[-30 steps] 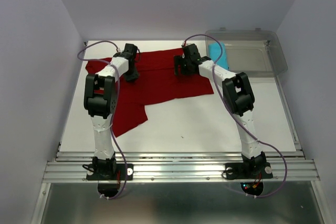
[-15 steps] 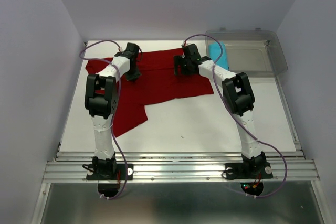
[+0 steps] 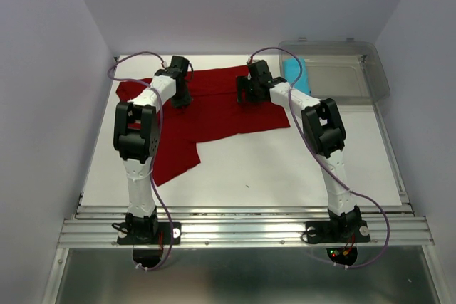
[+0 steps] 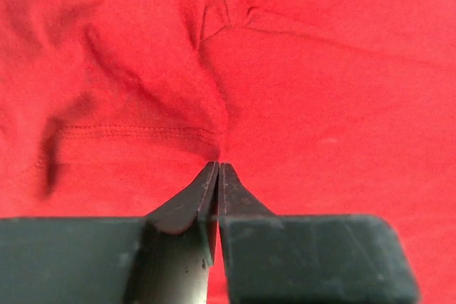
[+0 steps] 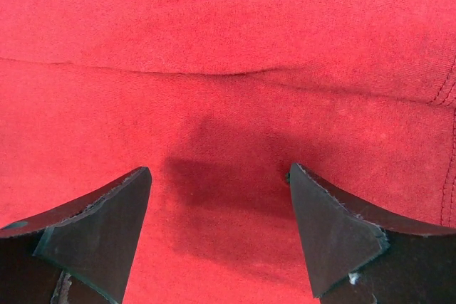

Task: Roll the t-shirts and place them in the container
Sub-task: Fold the T-shirt at the center of the board.

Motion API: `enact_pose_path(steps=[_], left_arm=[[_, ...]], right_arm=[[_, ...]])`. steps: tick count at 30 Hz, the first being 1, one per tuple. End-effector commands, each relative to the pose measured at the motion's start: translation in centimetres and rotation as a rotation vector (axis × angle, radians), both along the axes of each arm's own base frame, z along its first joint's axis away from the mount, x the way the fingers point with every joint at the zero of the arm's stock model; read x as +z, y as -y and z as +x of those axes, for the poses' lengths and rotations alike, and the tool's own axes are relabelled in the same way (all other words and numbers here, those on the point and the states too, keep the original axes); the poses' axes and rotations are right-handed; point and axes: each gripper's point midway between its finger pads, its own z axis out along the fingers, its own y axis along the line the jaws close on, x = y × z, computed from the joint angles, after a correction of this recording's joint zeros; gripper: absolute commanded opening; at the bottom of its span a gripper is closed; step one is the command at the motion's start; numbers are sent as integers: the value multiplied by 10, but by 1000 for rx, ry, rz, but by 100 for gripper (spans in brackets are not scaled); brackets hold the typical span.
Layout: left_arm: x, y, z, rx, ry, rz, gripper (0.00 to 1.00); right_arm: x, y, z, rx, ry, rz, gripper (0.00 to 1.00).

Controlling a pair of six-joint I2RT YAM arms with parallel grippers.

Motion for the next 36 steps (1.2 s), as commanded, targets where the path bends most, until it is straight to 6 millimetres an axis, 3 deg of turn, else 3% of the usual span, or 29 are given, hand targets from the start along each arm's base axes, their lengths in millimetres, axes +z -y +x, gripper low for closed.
enact_pose_path(steps=[1, 4, 10, 16, 28, 30, 36], left_arm=[[41, -4, 6, 1, 95, 47, 35], [37, -6, 7, 0, 88, 71, 44], [23, -11, 11, 0, 60, 118, 44], [13, -11, 12, -10, 39, 128, 38], [-1, -6, 11, -30, 14, 119, 38], [-1, -6, 11, -29, 13, 119, 35], [9, -9, 10, -13, 29, 126, 3]], right_arm=[[36, -6, 3, 4, 57, 50, 84], [35, -6, 3, 4, 56, 49, 84], [35, -6, 3, 5, 55, 50, 84], [35, -7, 3, 4, 56, 52, 84], [34, -6, 1, 3, 51, 48, 84], [34, -5, 1, 4, 52, 47, 84], [34, -4, 0, 3, 53, 44, 84]])
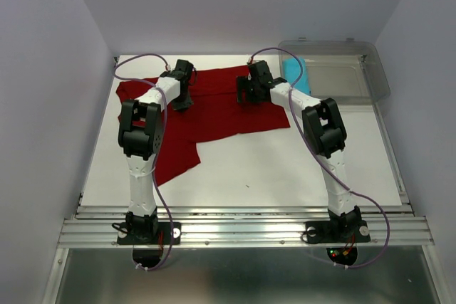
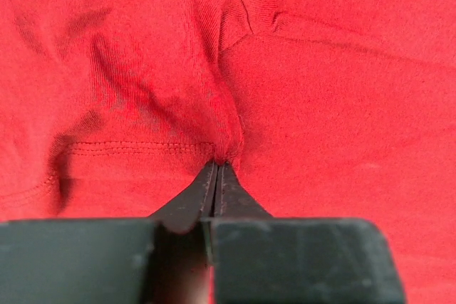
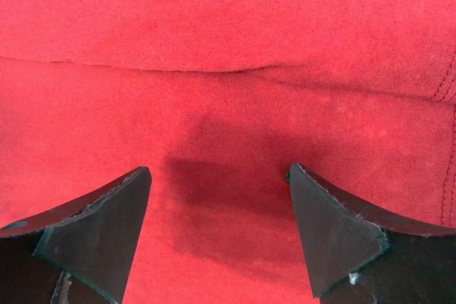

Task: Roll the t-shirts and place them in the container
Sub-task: Fold the T-shirt at the center of the board.

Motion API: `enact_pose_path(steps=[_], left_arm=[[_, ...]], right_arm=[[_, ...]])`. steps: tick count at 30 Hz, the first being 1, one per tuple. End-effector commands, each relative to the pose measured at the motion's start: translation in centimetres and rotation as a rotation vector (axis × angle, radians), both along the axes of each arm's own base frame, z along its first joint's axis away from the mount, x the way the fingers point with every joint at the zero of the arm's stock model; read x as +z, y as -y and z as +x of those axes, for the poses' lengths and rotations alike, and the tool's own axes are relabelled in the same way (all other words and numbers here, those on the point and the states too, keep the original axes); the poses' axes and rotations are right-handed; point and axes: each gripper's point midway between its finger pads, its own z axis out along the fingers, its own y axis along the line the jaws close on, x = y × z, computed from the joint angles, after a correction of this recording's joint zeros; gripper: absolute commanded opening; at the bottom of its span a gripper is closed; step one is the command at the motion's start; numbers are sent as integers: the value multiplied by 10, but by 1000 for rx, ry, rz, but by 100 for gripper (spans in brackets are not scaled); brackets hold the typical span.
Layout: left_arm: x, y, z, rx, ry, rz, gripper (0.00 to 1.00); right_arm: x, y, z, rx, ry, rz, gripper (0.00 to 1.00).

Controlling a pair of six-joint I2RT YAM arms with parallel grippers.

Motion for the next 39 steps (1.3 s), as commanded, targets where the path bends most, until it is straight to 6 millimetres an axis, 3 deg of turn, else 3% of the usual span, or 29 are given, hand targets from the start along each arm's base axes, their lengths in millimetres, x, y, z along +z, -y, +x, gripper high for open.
enact_pose_path(steps=[1, 8, 18, 24, 27, 30, 33, 36, 39], left_arm=[[34, 2, 9, 4, 67, 6, 0], [57, 7, 5, -2, 95, -32, 0], [74, 27, 5, -52, 85, -128, 0], [60, 26, 0, -68, 19, -112, 0], [53, 27, -5, -66, -3, -114, 22], [62, 26, -8, -72, 4, -117, 44], [81, 20, -13, -62, 32, -97, 48], [101, 13, -31, -42, 64, -95, 48], [111, 1, -62, 2, 82, -102, 47]], right_arm=[[34, -5, 2, 10, 54, 38, 84], [35, -5, 1, 9, 55, 42, 84], [38, -4, 0, 7, 59, 40, 84], [38, -4, -2, 9, 54, 46, 84], [38, -4, -3, 10, 54, 47, 84], [38, -3, -4, 10, 53, 42, 84], [43, -2, -6, 14, 58, 45, 84], [51, -2, -8, 20, 70, 52, 85], [61, -4, -9, 27, 83, 67, 84]])
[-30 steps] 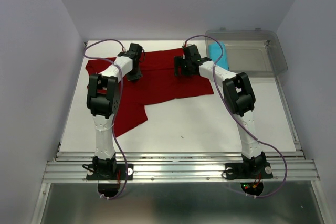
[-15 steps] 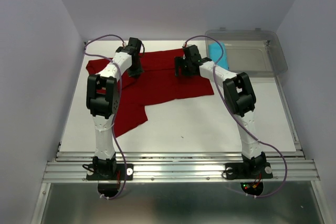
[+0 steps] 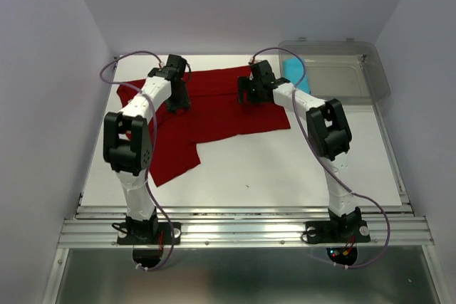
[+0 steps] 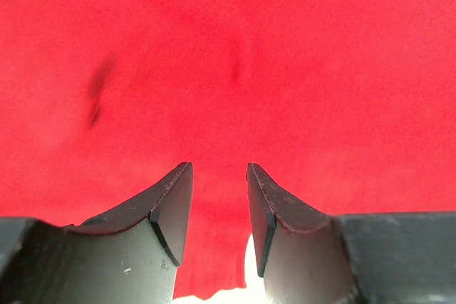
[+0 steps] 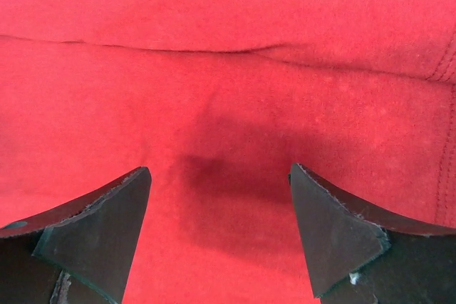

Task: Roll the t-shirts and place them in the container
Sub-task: Fold the T-shirt at the center of the board.

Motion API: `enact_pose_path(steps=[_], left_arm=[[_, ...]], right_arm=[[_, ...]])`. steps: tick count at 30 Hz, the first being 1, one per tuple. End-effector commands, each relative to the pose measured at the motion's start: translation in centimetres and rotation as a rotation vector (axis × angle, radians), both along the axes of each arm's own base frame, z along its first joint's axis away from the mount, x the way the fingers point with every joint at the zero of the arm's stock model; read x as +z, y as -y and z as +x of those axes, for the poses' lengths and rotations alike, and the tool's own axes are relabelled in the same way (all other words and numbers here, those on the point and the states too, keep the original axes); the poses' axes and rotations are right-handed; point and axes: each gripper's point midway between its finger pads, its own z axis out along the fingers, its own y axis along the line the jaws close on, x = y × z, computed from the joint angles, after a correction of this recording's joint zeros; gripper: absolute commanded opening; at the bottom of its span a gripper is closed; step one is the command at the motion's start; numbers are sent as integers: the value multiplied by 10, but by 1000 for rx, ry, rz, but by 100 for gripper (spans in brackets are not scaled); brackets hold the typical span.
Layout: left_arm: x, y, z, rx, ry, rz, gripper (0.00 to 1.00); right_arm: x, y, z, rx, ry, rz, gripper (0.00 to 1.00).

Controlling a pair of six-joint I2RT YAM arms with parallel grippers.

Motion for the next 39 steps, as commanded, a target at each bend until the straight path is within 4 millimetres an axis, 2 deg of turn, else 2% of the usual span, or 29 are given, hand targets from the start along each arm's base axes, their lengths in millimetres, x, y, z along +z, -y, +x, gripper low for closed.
enact_pose_path(steps=[1, 2, 3, 4, 7, 8, 11, 16, 21, 22, 27, 33, 38, 39], left_arm=[[58, -18, -40, 73, 102, -6, 47], [52, -26, -63, 92, 79, -1, 47], [48, -35, -75, 123, 65, 6, 46], [37, -43, -100, 163, 29, 6, 46], [15, -56, -141, 247, -41, -5, 46], [1, -58, -164, 299, -80, -19, 45], [-23, -57, -204, 397, -154, -63, 45], [-48, -50, -236, 473, -215, -128, 46], [-49, -49, -247, 545, -216, -145, 47], [-49, -48, -248, 560, -207, -159, 51], [-47, -52, -238, 553, -179, -135, 52], [-61, -45, -231, 518, -198, -160, 50], [-74, -42, -230, 514, -208, -174, 39], [-73, -43, -228, 516, -201, -171, 32]], right_arm=[[58, -8, 5, 18, 100, 66, 85], [60, -13, 2, 42, 93, 84, 85], [62, -18, -1, 53, 96, 86, 85], [68, -18, -2, 56, 103, 93, 85], [75, -24, -7, 69, 113, 104, 85], [79, -28, -10, 81, 117, 109, 85], [87, -33, -15, 96, 129, 119, 85], [91, -36, -21, 116, 135, 118, 85], [96, -43, -24, 119, 136, 138, 85], [99, -43, -24, 116, 139, 145, 86], [101, -44, -24, 113, 140, 156, 86], [101, -38, -30, 101, 142, 149, 86], [99, -36, -33, 98, 137, 145, 86], [100, -36, -33, 98, 137, 148, 86]])
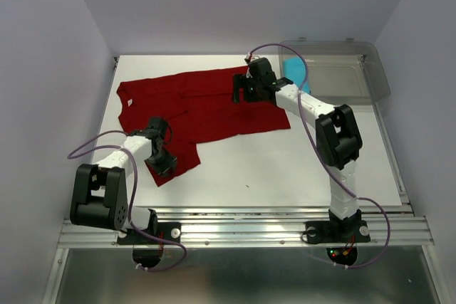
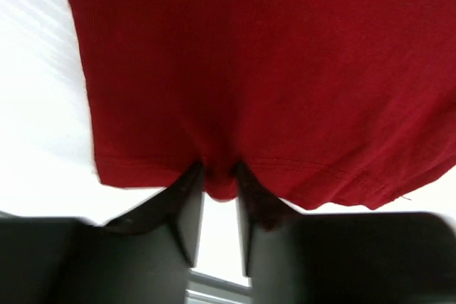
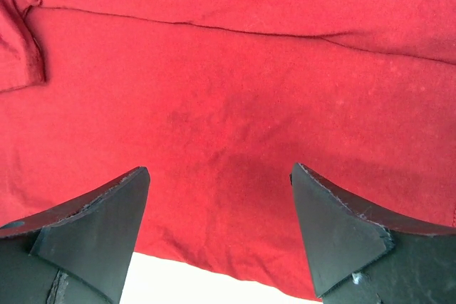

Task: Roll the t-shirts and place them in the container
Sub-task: Fold the T-shirt at the center of the board.

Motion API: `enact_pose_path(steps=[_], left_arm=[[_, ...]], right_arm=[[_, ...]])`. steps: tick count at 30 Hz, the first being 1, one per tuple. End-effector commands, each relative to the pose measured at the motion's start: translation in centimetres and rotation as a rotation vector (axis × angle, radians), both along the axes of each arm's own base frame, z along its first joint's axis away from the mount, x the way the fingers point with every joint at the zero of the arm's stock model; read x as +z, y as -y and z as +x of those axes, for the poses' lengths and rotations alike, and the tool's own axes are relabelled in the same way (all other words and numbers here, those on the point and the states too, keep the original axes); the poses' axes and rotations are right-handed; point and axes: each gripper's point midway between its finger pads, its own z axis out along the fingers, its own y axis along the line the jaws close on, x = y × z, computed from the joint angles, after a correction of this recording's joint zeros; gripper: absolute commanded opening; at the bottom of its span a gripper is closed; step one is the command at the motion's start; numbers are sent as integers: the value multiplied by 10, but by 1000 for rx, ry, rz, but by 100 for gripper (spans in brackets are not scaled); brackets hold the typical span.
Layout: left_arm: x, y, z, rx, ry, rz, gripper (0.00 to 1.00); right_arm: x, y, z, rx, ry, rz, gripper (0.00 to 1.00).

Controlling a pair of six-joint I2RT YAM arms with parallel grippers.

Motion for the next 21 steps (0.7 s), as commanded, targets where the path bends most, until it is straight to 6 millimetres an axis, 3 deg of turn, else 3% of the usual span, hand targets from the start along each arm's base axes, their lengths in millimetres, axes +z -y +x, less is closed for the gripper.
enact_pose_path(steps=[1, 4, 10, 14, 16, 19, 20, 21], left_arm=[[-2, -3, 3, 9, 18, 18, 28], [14, -12, 12, 21, 57, 67, 1], [75, -22, 46, 16, 232, 123, 0], [93, -19, 56, -10, 266, 118, 0], [98, -21, 56, -14, 270, 127, 0], [112, -25, 53, -6, 299, 141, 0], [113, -26, 51, -8, 302, 144, 0], [114, -26, 48, -8, 302, 145, 0]], right_arm=[[38, -4, 2, -3, 79, 53, 86], [38, -1, -1, -7, 79, 47, 86], [35, 14, -16, -29, 71, 15, 87], [19, 38, -29, -97, 51, -47, 87], [29, 50, -35, -159, 85, -32, 87], [18, 75, -66, -283, 50, 9, 86], [20, 74, -64, -284, 59, 17, 86], [16, 84, -76, -356, 46, 56, 86]])
